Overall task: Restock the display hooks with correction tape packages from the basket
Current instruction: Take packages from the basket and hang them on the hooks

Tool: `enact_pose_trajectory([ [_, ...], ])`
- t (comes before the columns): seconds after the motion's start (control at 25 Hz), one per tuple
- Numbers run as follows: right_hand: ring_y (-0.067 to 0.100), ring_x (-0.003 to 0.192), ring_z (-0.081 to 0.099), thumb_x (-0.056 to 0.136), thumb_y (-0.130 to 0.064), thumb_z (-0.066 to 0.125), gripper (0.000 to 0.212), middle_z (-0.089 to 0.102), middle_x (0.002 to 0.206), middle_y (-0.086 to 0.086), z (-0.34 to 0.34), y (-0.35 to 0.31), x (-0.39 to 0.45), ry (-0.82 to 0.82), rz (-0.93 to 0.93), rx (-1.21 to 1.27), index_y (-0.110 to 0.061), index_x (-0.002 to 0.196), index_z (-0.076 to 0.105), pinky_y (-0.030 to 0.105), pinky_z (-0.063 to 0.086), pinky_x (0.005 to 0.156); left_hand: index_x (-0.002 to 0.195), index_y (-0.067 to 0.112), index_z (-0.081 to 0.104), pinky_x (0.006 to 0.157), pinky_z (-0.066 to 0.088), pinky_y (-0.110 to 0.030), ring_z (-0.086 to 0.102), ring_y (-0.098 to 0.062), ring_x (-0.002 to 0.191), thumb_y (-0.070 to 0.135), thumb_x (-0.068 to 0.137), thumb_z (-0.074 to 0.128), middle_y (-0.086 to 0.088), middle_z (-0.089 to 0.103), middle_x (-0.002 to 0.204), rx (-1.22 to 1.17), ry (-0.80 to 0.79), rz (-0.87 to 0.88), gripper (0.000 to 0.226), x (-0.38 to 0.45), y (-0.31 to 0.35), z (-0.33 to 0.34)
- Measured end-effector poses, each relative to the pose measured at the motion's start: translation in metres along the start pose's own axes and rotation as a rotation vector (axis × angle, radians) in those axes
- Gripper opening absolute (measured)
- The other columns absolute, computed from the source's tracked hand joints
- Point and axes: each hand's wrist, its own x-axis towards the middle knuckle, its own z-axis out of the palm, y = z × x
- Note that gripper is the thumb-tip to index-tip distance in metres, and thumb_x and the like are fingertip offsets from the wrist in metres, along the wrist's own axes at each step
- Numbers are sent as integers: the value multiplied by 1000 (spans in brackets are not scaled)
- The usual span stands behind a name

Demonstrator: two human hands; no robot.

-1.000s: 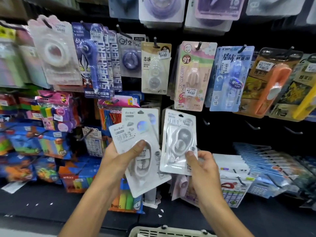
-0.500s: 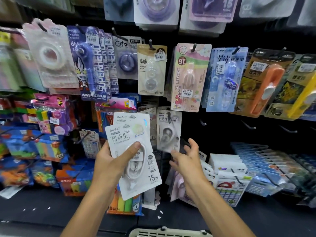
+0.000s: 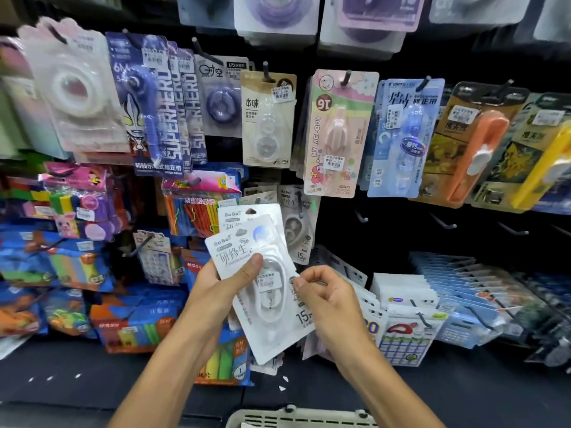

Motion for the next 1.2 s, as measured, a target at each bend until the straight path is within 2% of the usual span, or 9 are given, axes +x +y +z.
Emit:
enact_pose_trajectory([
  [0.16, 23, 58, 69, 95, -12, 67, 27, 76, 94, 16, -3, -1, -9, -303, 181, 205, -15, 120, 58, 28, 53, 40, 107, 26, 74, 75, 62, -42, 78, -24, 92, 53, 57, 86, -1, 80, 103, 16, 110, 21, 58, 3, -1, -1],
  [0.28, 20, 58, 71, 98, -8, 63, 13, 78, 88, 10, -7, 0, -12, -28, 139, 149, -11, 109, 59, 28, 52, 40, 108, 28, 74, 87, 58, -48, 77, -23, 96, 55, 64, 81, 3, 80, 102, 26, 188, 26, 51, 5, -1, -7],
  [0.36, 27, 62, 71, 100, -12, 60, 12, 78, 85, 6, -15, -3, -9, 96, 69, 21, -18, 111, 59, 34, 55, 45, 106, 30, 73, 82, 59, -43, 77, -17, 94, 53, 69, 77, 8, 80, 101, 49, 250, 77, 44, 6, 3, -12],
  [0.48, 42, 66, 68, 102, -17, 57, 20, 77, 82, 9, -21, -8, -9, 92, 5, -146, -36, 106, 61, 44, 57, 52, 103, 33, 72, 73, 55, -32, 76, -6, 87, 54, 70, 75, 15, 79, 98, 122, 317, 175, 39, 8, 9, -18],
  [0.6, 27, 53, 66, 101, -15, 56, 36, 77, 80, 4, -14, -8, -15, 102, -6, -216, -50, 96, 60, 31, 49, 40, 103, 33, 72, 77, 57, -35, 76, -11, 92, 45, 82, 76, 14, 79, 99, 124, 331, 203, 24, 8, 10, -18],
  [0.8, 13, 68, 74, 101, -9, 54, 27, 79, 87, -6, -12, -14, -5, 213, -17, -140, -32, 109, 64, 30, 52, 47, 100, 32, 70, 76, 56, -33, 75, -7, 90, 37, 87, 75, 18, 77, 98, 238, 340, 288, 15, 6, 12, -17],
  [0.92, 11, 77, 75, 99, -13, 56, 27, 78, 89, -12, -17, -14, -11, 118, -27, -306, -38, 106, 65, 38, 61, 65, 101, 32, 70, 74, 56, -32, 74, -5, 88, 39, 87, 74, 19, 77, 97, 257, 337, 303, 16, 5, 12, -18],
  [1.04, 14, 83, 76, 101, -16, 58, 30, 79, 94, -7, -24, -10, -29, -46, -85, -229, -45, 107, 66, 27, 59, 66, 100, 31, 71, 74, 54, -30, 73, -4, 88, 39, 88, 74, 20, 77, 97, 238, 363, 315, 15, 8, 15, -20],
  [1.2, 17, 83, 77, 100, -15, 60, 16, 80, 92, -2, -30, -9, -16, 133, -77, -80, -27, 108, 67, 27, 59, 65, 100, 33, 71, 75, 56, -32, 74, -5, 90, 37, 90, 74, 18, 78, 98, 221, 367, 298, 12, 8, 17, -20],
])
